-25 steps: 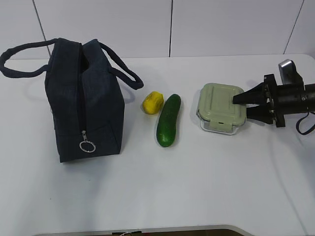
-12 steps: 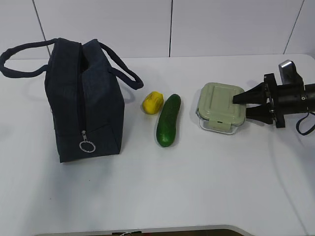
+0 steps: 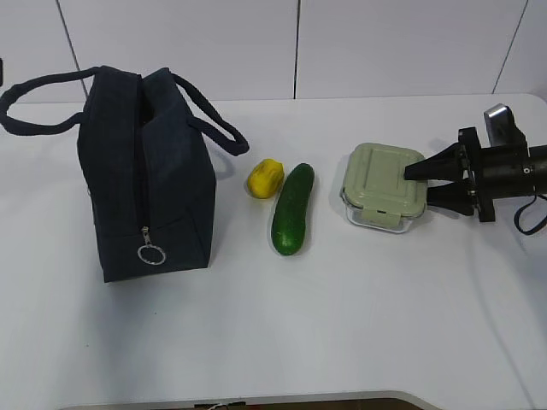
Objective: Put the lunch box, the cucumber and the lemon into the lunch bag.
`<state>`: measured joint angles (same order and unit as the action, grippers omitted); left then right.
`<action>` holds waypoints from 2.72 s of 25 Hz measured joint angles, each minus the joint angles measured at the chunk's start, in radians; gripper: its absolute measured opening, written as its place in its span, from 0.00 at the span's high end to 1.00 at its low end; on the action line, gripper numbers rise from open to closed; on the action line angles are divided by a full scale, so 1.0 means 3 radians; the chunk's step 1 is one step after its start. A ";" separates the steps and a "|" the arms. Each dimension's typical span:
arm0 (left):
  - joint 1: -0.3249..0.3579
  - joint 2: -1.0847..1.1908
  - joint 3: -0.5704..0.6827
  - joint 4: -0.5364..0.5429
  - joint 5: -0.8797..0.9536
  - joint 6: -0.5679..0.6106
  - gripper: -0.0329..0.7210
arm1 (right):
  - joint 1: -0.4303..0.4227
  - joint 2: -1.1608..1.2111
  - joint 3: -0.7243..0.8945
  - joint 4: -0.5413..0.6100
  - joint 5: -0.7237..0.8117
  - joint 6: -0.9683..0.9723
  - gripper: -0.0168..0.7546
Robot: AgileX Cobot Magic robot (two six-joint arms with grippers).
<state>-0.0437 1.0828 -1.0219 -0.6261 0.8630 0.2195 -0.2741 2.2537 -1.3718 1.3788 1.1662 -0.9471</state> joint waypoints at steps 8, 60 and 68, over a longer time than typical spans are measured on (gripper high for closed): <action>0.0000 0.0717 -0.0468 -0.0199 0.0025 0.0008 0.43 | 0.0000 0.0000 0.0000 0.0000 0.0000 0.0006 0.46; 0.0000 0.1841 -0.0750 -0.0737 0.0087 0.0386 0.86 | 0.0000 -0.0221 0.0000 0.0013 -0.0111 0.0055 0.47; 0.0000 0.1841 -0.0750 -0.0737 0.0115 0.0591 0.94 | 0.0008 -0.0567 0.0006 0.0113 -0.0111 0.0202 0.47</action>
<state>-0.0437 1.6353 -1.2468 -0.8473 0.8975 0.3968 -0.2717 2.0837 -1.3701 1.4127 1.1330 -0.8865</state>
